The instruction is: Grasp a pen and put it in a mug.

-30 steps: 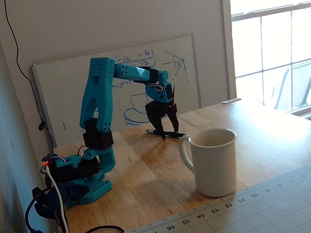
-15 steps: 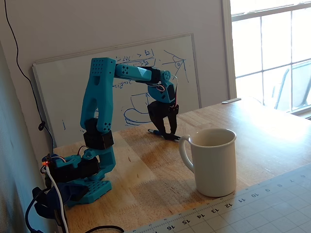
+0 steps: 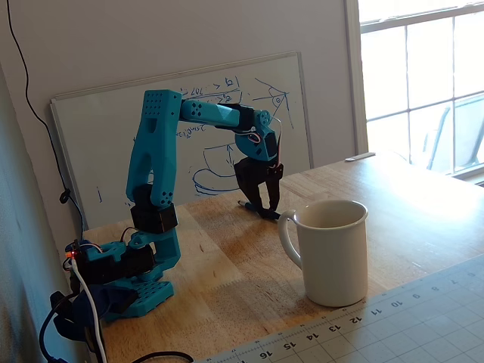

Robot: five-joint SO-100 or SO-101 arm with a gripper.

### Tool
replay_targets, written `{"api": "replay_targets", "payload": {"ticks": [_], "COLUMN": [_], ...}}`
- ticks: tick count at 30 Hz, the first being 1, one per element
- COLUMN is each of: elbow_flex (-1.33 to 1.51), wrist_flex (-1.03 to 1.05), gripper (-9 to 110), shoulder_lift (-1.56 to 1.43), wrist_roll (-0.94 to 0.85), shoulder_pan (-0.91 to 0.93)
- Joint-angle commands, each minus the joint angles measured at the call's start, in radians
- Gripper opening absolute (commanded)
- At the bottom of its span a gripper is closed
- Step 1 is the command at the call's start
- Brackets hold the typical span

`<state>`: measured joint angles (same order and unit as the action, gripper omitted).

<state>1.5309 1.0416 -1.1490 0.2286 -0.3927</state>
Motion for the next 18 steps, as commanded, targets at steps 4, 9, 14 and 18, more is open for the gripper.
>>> {"api": "replay_targets", "payload": {"ticks": [4, 9, 14, 18], "elbow_flex": [-0.06, -0.051, 0.015, 0.143], "wrist_flex": [0.003, -0.011, -0.011, -0.012], "gripper": [6, 7, 7, 7], "shoulder_lift": [-0.029, -0.11, -0.235, -0.364], "wrist_roll": [0.006, -0.008, 0.005, 0.008], "shoulder_pan": [0.017, 0.051, 0.08, 0.109]}}
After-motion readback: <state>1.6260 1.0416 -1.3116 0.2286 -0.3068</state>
